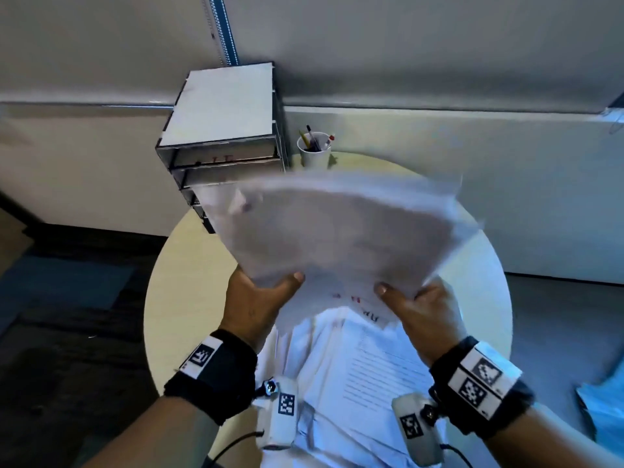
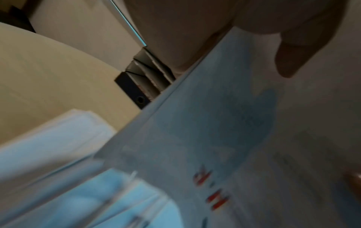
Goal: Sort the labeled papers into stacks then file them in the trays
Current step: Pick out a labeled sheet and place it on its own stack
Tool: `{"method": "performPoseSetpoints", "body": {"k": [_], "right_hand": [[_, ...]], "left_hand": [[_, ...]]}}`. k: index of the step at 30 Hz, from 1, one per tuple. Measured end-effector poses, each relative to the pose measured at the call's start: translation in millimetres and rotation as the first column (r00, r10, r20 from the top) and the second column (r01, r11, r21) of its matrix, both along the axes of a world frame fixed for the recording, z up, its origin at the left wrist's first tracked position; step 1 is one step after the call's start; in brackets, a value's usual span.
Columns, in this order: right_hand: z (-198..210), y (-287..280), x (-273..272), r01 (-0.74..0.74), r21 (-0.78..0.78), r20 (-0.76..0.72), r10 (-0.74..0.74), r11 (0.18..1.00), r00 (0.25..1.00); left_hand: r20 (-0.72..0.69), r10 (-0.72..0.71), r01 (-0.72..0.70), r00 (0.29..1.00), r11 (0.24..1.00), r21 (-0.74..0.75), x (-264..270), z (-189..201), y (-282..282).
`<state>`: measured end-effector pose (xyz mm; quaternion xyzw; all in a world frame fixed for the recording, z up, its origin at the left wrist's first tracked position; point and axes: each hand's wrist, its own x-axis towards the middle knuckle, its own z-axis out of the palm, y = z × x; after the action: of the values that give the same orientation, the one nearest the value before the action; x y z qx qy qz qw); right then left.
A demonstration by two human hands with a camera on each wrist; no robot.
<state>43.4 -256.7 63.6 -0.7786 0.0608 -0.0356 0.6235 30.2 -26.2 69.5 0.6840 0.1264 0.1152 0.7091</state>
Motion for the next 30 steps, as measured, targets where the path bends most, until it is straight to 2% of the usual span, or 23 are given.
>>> {"method": "performPoseSetpoints", "body": {"k": [3,9,15,21,24,28,30], "right_hand": [[-10.9,0.3,-2.9,-0.019,0.122,-0.093,0.031,0.992,0.995],[-11.9,8.4,-0.6,-0.024,0.157,-0.094,0.039,0.987,0.995],[-24.1,10.8,-3.8,-0.037,0.15,-0.182,0.064,0.988,0.981],[-20.0,14.7,-5.7,-0.016,0.1,-0.21,0.037,0.995,0.977],[-22.7,13.6,-3.2,-0.05,0.027,-0.207,0.055,0.998,0.977],[-44.2,10.0,-3.7,-0.207,-0.148,-0.377,0.139,0.967,0.916],[-53.3,4.5,-5.2,-0.221,-0.203,-0.413,0.121,0.954,0.903]], "left_hand": [[-0.09,-0.048,0.048,0.995,0.999,-0.002,-4.6,-20.6,1.5],[-0.089,-0.119,0.117,0.989,0.993,-0.032,1.2,-24.9,-5.8],[-0.162,-0.159,0.145,0.974,0.985,-0.094,3.6,-36.8,-5.3],[-0.126,-0.149,0.128,0.981,0.979,-0.16,5.2,-29.7,-10.8],[-0.129,-0.128,0.105,0.983,0.98,-0.171,7.3,-39.8,-3.3],[-0.236,-0.087,0.057,0.968,0.989,-0.134,6.0,-54.1,-2.0],[-0.249,-0.103,0.061,0.963,0.983,-0.171,4.0,-51.7,-0.2]]}}
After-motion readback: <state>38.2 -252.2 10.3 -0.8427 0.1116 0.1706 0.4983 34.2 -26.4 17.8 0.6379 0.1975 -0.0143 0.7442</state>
